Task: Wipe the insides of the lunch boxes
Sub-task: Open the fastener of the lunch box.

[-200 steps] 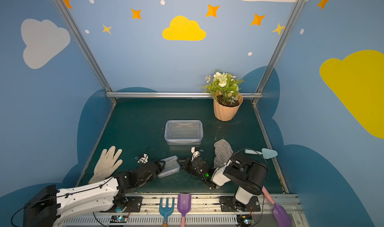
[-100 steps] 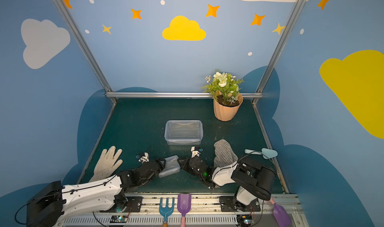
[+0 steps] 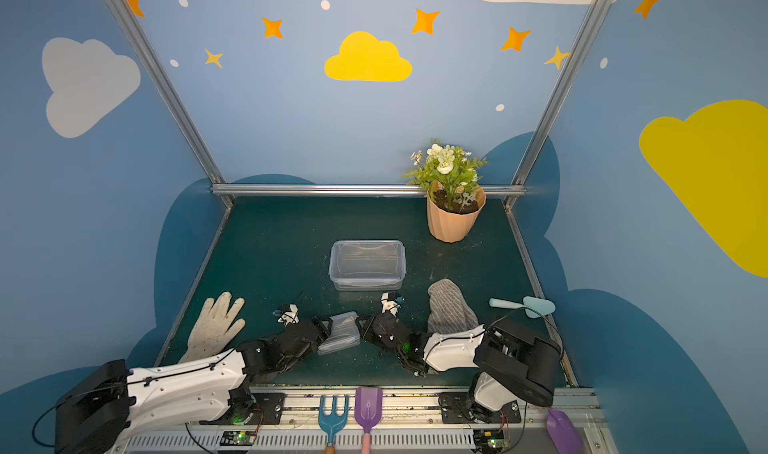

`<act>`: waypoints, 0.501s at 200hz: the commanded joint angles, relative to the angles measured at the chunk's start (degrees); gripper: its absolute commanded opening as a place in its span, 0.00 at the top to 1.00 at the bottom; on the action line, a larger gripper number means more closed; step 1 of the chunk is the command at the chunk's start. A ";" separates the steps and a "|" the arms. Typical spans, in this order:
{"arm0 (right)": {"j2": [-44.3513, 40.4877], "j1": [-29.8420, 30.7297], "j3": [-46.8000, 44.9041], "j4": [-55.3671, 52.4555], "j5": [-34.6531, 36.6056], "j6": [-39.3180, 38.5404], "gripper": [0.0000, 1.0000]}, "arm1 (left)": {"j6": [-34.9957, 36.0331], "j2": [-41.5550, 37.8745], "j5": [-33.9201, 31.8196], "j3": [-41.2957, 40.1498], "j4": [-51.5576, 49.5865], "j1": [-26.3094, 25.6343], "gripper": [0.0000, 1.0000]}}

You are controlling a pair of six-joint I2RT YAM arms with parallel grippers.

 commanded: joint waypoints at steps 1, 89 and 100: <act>0.05 1.89 0.45 -9.94 -1.57 -3.29 1.00 | 0.96 1.43 5.41 -0.79 -2.61 -0.54 0.24; -4.52 3.29 4.75 -23.39 2.39 -6.60 1.00 | 1.32 1.33 5.13 -0.60 -2.52 -0.55 0.24; -4.67 3.31 4.97 -23.72 2.50 -6.58 1.00 | 1.58 1.33 5.14 -0.50 -2.52 -0.55 0.24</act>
